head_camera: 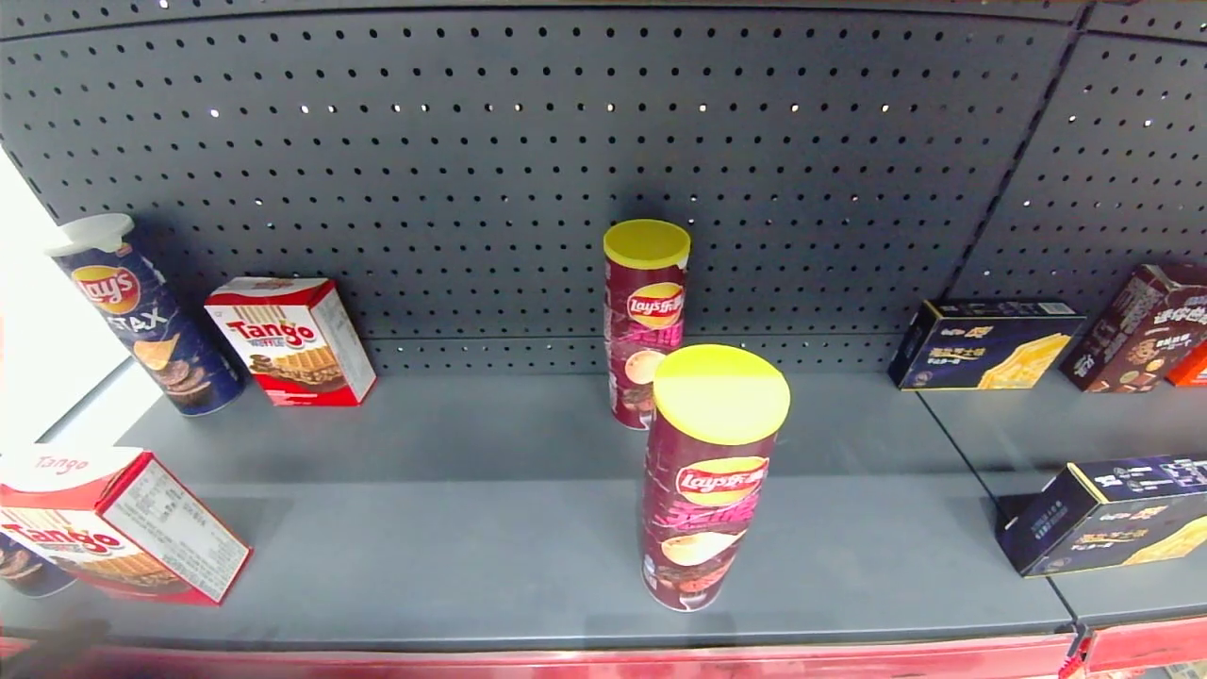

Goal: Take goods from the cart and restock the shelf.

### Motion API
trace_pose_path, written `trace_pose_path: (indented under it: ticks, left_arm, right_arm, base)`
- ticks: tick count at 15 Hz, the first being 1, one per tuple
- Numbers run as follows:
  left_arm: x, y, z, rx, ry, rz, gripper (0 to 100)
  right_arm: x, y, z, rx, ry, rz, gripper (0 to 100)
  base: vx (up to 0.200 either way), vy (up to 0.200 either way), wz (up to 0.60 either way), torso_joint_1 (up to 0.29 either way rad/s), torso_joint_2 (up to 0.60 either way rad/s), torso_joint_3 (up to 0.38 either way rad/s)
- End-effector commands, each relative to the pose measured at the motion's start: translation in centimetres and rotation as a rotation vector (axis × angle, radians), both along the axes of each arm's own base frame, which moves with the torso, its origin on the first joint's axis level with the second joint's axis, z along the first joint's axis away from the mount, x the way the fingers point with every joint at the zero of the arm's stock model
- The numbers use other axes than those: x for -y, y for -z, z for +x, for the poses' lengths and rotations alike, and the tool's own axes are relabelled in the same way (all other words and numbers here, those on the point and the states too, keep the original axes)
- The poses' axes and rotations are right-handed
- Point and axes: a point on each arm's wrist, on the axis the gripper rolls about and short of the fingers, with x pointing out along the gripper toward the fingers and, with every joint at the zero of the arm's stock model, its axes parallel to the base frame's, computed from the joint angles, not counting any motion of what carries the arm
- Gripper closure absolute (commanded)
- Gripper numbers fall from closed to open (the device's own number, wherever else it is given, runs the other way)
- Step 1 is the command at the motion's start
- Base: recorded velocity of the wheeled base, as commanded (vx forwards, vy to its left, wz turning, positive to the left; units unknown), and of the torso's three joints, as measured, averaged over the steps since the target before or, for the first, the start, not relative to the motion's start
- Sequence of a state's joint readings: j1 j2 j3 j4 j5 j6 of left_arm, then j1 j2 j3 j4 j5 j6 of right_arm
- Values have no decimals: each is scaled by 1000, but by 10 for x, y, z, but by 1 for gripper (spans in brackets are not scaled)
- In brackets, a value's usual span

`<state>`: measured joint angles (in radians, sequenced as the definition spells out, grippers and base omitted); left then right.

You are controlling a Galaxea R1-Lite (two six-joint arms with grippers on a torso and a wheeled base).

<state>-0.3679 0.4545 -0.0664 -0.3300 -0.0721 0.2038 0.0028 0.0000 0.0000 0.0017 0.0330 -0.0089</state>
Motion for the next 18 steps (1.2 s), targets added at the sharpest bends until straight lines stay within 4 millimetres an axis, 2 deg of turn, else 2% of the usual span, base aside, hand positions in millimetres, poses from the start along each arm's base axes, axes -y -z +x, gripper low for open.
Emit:
trace_pose_path:
  ticks: [1, 2, 3, 4, 6, 13, 14, 16, 18]
  left_arm:
    - [-7, 19, -15, 57, -211, -9, 0]
    - [-8, 31, -26, 48, -270, -11, 0]
    - [-8, 37, -29, 24, -284, -6, 0]
    - [-7, 47, -37, 24, -377, -13, 0]
    - [-8, 46, -40, 61, -318, -48, 0]
    - [-8, 47, -44, 96, -334, -124, 0]
    - [-8, 47, -44, 89, -354, -153, 0]
    - [-12, 54, -44, 33, -555, -167, 0]
    - [-11, 54, -44, 29, -496, -157, 0]
  right_arm:
    - [0, 0, 0, -1, -1, 0, 0]
    - [0, 0, 0, -1, -1, 0, 0]
    - [0, 0, 0, -1, -1, 0, 0]
    - [0, 0, 0, -1, -1, 0, 0]
    - [0, 0, 0, -1, -1, 0, 0]
    - [0, 0, 0, -1, -1, 0, 0]
    - [0, 0, 0, -1, -1, 0, 0]
    - [0, 0, 0, -1, -1, 0, 0]
    - [0, 0, 0, -1, -1, 0, 0]
  base:
    - [0, 0, 0, 0, 0, 0]
    - [0, 0, 0, 0, 0, 0]
    - [0, 0, 0, 0, 0, 0]
    - [0, 0, 0, 0, 0, 0]
    - [0, 0, 0, 0, 0, 0]
    - [0, 0, 0, 0, 0, 0]
    - [0, 0, 0, 0, 0, 0]
    - [0, 0, 0, 0, 0, 0]
    - [0, 0, 0, 0, 0, 0]
